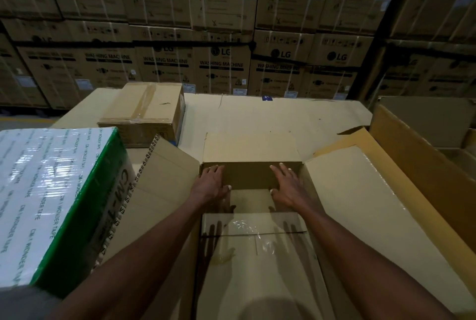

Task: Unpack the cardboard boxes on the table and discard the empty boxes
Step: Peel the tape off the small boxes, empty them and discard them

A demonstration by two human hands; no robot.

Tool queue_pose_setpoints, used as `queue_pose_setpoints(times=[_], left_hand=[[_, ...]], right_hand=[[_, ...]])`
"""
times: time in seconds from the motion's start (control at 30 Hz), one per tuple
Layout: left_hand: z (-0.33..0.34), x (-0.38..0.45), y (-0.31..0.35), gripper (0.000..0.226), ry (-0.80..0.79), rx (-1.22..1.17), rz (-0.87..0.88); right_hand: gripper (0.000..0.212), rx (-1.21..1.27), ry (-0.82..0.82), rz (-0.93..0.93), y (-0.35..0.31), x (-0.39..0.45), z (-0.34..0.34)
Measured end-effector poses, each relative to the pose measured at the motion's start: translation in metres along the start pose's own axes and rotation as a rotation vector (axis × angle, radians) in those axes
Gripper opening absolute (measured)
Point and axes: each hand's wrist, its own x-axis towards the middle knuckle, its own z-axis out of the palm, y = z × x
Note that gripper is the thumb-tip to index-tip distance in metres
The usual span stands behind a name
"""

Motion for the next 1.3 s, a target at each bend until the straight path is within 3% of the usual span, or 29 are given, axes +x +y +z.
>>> queue_pose_setpoints(times=[0.33,0.57,0.77,0.97,1.07,1.2,1.3], left_hand=[[-0.004,-0.112,0.004,0.060,0.190,0.010,0.003],[-0.042,-0.170,-0.024,0.057,0.371,0.101,-0.094],[-0.064,-0.200,-0.042,0.054,0.345,0.119,-0.239],[-0.074,-0.212,-0.053,0.036,0.235,0.039,-0.292],[-0.078,-0.216,-0.055,0.030,0.205,-0.034,-0.234],[-0.089,-0.227,-0.033,0.026,0.303,-0.162,-0.142],[-0.103,-0.228,-0.018,0.029,0.212,-0.176,-0.054]], right_hand=[[0.066,0.046,0.010,-0.088,0.034,-0.109,0.002],[0.060,-0.038,0.144,-0.012,0.086,-0.159,-0.056],[0.059,-0.160,0.203,0.126,0.130,-0.183,-0.102],[0.066,-0.037,0.116,0.138,0.161,-0.203,-0.117],[0.061,0.118,0.111,0.059,0.166,-0.209,-0.121],[0.052,0.228,0.183,-0.005,0.161,-0.209,-0.128],[0.047,0.350,0.199,-0.007,0.146,-0.207,-0.139]])
